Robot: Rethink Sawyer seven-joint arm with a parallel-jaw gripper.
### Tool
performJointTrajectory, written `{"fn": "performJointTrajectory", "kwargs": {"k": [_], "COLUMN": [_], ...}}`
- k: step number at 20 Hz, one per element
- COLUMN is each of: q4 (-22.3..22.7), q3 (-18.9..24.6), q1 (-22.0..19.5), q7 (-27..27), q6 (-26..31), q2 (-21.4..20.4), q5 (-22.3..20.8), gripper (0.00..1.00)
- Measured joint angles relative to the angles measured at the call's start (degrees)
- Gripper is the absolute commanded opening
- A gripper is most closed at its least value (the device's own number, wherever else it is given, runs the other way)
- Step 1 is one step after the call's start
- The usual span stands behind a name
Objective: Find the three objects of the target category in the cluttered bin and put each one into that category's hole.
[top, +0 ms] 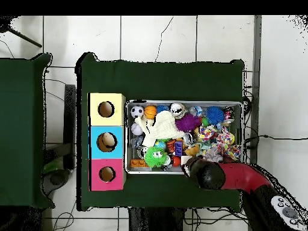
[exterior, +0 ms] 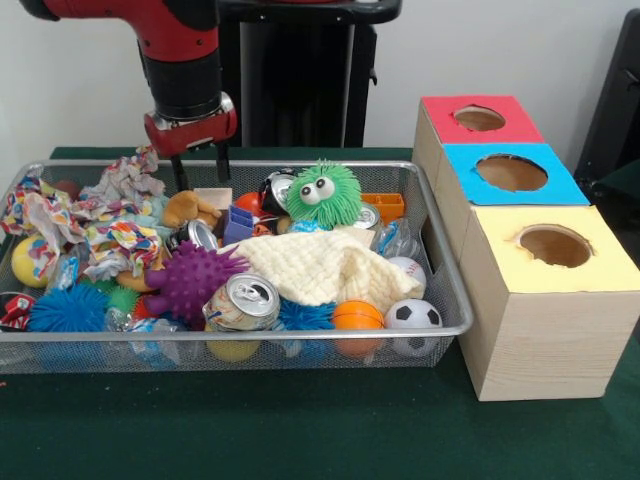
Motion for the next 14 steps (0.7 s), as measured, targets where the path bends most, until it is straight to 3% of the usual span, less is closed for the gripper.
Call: {"fn": "performJointTrajectory", "kwargs": {"k": [14], "q4": [-0.7], "q3": [-0.4], "q1": [3.0], "q7": [0.0], "q6": [0.0], "q2": [0.9], "q5": [1.6], "gripper": [1.0]}}
